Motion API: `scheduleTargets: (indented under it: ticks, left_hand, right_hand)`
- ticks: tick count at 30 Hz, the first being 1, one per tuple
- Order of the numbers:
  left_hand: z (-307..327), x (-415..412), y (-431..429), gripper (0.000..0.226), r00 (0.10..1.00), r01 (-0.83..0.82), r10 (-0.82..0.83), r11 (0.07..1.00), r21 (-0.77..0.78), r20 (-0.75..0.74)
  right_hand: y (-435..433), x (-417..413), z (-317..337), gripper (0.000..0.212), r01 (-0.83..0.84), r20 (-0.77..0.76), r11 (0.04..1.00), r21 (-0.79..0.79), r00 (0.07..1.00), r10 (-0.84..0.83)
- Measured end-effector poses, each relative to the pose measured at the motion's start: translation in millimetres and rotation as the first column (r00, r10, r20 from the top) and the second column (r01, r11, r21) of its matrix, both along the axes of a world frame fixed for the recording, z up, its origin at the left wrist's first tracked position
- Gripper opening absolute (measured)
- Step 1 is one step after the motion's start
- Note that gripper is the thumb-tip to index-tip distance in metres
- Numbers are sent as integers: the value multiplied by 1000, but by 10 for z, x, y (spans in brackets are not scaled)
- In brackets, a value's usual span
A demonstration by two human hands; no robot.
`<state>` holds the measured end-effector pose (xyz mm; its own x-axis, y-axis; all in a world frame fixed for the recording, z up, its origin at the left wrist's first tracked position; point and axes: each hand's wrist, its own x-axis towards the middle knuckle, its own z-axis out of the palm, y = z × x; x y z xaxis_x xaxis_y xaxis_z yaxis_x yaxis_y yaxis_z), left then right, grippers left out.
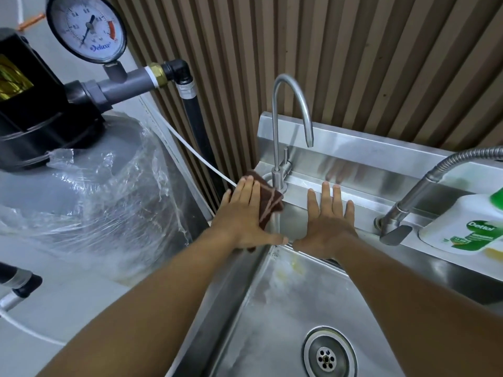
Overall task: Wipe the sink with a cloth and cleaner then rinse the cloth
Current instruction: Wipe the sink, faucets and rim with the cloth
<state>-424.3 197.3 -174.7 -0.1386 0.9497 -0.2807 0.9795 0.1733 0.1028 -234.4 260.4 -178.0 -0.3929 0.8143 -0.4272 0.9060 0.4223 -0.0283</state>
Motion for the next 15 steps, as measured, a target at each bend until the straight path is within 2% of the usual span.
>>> scheduleTargets:
  ticks: [2,6,12,15]
  left_hand:
    - [31,-39,287,160,999,-10,11,1000,-23,41]
    - [32,-29,596,156,997,-33,32,999,11,74]
    - [29,-116,188,112,989,139,-144,984,115,37]
    - [3,-49,-290,100,992,127,-128,987,99,4]
  right_hand:
    - [-3,-5,1,123,-3,-6,1000,1,1000,3]
    - [15,-16,-23,124,9,5,1000,3,1000,-9]
    - [8,-15,-46,123,7,5,1000,23,1000,-7]
    - [8,-16,-59,124,6,2,1000,28,1000,-6]
